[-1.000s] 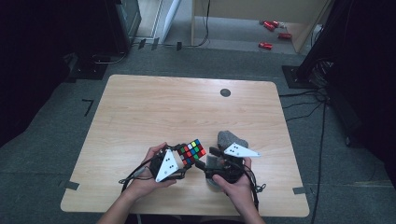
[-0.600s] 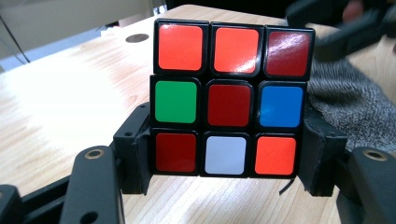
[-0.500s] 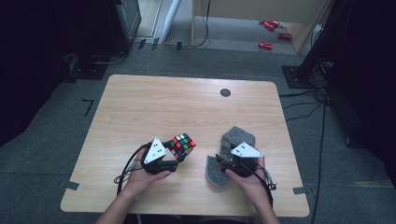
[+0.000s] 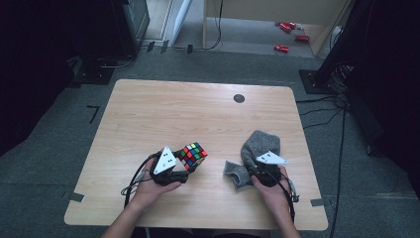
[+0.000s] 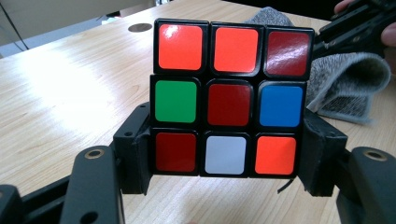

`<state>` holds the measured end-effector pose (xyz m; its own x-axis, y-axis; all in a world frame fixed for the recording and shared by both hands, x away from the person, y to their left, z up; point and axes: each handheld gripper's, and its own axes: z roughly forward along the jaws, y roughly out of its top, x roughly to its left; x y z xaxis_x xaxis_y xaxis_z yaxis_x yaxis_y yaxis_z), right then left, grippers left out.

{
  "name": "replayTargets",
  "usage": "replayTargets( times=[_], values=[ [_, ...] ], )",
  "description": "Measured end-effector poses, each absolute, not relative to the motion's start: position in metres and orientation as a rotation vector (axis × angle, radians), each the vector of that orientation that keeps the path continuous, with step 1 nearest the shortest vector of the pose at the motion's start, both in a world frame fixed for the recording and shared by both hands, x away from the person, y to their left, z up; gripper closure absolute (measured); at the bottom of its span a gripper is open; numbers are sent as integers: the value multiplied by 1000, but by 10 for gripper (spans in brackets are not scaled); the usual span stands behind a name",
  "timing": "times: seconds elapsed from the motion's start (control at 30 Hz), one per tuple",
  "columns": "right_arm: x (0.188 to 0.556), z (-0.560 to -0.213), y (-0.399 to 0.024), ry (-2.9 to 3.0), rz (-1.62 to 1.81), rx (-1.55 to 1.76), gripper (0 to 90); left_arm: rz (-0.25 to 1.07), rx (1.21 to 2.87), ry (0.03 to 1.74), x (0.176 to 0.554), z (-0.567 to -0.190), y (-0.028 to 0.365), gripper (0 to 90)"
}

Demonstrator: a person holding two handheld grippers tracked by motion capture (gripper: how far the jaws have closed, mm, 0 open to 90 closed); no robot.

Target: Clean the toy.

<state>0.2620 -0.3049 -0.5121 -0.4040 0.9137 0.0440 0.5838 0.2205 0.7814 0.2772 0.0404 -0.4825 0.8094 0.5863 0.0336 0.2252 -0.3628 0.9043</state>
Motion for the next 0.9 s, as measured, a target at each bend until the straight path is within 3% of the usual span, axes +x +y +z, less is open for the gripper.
replayTargets(
  times=[0.23, 0.3, 0.33, 0.43, 0.63, 0.9],
  values=[
    [251, -487, -299, 1977, 1254, 1281, 690, 427, 1944, 605, 277, -483, 40, 343],
    [250, -485, -296, 1995, 1272, 1263, 642, 427, 1943, 606, 277, -482, 40, 343],
    [251, -486, -290, 2071, 1290, 1241, 479, 427, 1945, 606, 277, -482, 40, 343],
    [251, -489, -285, 2191, 1282, 1174, 308, 425, 1947, 606, 277, -482, 40, 343],
    [253, -476, -297, 2082, 1358, 1107, 221, 419, 1945, 599, 277, -481, 41, 343],
    [273, -501, -292, 2187, 1090, 1153, 97, 410, 1955, 590, 277, -483, 39, 343]
  ],
)
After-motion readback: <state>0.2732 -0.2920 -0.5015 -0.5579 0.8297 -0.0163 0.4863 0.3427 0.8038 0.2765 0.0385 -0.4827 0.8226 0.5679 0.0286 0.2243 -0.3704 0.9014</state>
